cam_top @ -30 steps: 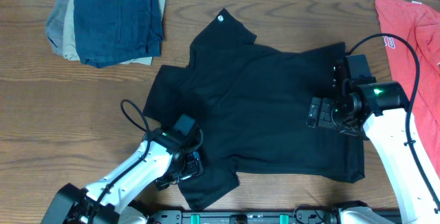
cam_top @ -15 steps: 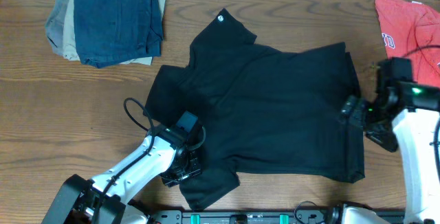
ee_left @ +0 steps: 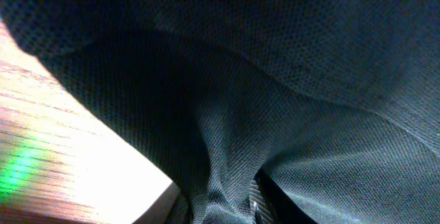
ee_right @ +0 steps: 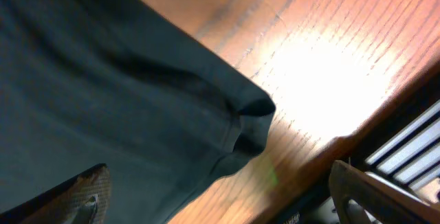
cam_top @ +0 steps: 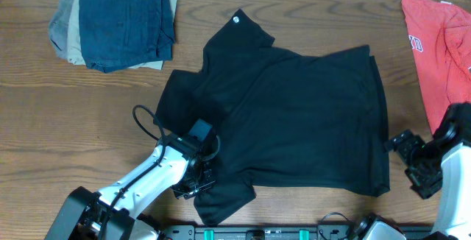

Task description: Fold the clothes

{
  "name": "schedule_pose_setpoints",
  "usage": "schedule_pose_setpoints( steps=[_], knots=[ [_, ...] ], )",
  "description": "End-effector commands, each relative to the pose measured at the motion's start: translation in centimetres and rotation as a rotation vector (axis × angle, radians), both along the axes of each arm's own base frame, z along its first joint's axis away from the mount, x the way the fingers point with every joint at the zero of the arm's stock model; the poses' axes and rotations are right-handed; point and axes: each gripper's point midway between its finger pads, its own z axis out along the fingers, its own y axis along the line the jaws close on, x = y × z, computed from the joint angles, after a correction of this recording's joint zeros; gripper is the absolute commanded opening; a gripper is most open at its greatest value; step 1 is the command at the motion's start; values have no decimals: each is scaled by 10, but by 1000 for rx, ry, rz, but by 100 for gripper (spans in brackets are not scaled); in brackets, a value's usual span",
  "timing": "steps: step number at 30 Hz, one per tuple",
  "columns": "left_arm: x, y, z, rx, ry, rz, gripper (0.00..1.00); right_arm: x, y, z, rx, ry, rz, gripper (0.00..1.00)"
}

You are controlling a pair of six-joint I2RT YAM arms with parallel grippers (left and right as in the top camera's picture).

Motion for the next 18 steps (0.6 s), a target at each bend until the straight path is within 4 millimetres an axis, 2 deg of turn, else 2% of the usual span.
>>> schedule_pose_setpoints(
  steps=[1, 12, 18],
  knots=[
    [-16, 19, -20, 89, 43, -11, 28, -9, 8, -14, 45, -3, -60, 99],
    [-16, 19, -20, 88, 42, -11, 28, -32, 23, -60, 79, 53, -215, 99],
    [-16, 19, -20, 89, 42, -11, 28, -40, 29, -80, 80, 56, -242, 99]
  ],
)
